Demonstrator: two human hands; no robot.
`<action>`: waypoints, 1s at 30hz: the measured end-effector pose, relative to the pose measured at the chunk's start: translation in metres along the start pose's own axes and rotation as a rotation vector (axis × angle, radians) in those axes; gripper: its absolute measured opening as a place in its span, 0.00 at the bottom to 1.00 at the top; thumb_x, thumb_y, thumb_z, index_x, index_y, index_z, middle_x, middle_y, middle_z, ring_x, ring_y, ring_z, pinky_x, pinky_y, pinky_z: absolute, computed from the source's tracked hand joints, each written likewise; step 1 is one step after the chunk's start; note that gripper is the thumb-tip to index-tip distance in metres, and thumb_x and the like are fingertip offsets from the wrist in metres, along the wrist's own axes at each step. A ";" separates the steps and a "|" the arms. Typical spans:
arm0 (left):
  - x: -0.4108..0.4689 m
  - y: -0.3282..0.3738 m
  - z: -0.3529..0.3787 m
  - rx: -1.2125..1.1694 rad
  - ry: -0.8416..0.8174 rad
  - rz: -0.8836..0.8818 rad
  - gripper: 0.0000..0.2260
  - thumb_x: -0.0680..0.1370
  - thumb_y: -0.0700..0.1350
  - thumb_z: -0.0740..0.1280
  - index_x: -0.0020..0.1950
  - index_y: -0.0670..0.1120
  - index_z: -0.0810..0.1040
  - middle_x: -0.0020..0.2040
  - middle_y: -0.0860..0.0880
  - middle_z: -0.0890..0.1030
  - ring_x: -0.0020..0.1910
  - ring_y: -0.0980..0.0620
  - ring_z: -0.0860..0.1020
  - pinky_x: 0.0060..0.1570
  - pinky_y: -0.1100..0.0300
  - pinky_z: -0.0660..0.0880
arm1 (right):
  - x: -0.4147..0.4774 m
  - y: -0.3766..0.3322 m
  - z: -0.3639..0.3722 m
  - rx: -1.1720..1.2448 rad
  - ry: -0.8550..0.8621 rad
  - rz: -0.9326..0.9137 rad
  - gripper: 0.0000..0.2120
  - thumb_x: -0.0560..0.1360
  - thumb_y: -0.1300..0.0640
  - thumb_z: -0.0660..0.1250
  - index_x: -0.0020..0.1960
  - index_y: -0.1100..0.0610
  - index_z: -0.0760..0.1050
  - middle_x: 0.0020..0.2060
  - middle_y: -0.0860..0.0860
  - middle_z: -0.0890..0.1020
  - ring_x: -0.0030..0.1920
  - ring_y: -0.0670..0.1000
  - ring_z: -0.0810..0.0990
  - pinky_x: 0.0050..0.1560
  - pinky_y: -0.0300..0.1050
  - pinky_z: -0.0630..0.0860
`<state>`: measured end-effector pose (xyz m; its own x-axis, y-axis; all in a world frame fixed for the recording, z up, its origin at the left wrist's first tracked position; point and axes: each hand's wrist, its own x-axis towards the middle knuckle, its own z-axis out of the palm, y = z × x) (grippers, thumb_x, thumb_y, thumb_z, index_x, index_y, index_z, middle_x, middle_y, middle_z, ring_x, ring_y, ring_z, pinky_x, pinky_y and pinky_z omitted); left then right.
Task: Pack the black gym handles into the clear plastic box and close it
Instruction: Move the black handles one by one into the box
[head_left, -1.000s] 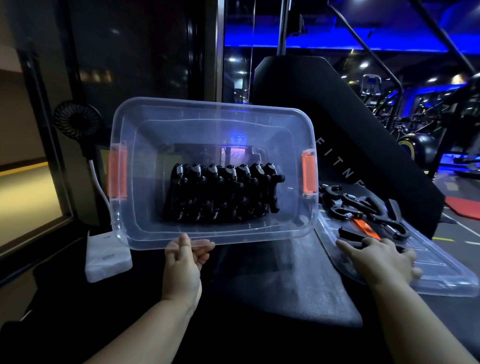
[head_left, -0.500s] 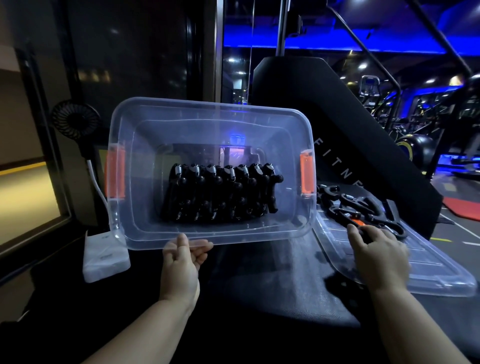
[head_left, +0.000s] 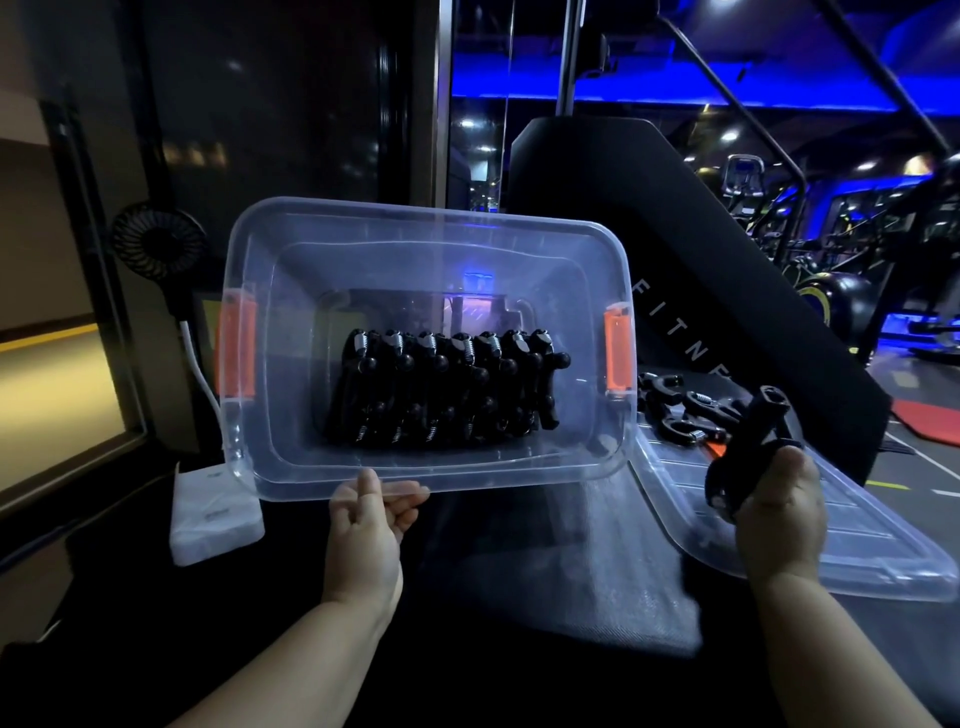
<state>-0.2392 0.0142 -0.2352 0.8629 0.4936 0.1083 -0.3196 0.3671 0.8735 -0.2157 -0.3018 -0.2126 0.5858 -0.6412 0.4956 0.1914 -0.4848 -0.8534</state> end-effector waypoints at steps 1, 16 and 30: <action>0.000 0.000 0.000 0.001 0.002 0.003 0.12 0.83 0.50 0.52 0.47 0.46 0.70 0.37 0.47 0.82 0.41 0.50 0.81 0.45 0.59 0.73 | 0.000 0.000 0.000 0.033 0.007 0.024 0.38 0.66 0.26 0.39 0.48 0.57 0.67 0.42 0.58 0.72 0.45 0.58 0.70 0.43 0.48 0.59; -0.001 0.001 -0.001 -0.021 -0.015 0.008 0.11 0.83 0.49 0.52 0.48 0.45 0.70 0.33 0.49 0.83 0.37 0.53 0.82 0.43 0.60 0.73 | -0.008 0.001 0.001 0.164 -0.101 0.052 0.15 0.69 0.34 0.69 0.48 0.38 0.66 0.45 0.52 0.79 0.46 0.62 0.82 0.40 0.62 0.80; 0.001 -0.001 -0.003 -0.024 -0.016 -0.004 0.12 0.83 0.50 0.52 0.51 0.44 0.69 0.36 0.47 0.83 0.39 0.52 0.82 0.44 0.59 0.74 | -0.021 -0.015 0.013 -0.208 -0.350 -0.110 0.48 0.73 0.61 0.68 0.77 0.49 0.35 0.50 0.56 0.78 0.51 0.60 0.78 0.52 0.51 0.71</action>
<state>-0.2386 0.0167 -0.2376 0.8702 0.4795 0.1130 -0.3255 0.3876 0.8624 -0.2199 -0.2735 -0.2125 0.8096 -0.3558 0.4668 0.1256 -0.6719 -0.7299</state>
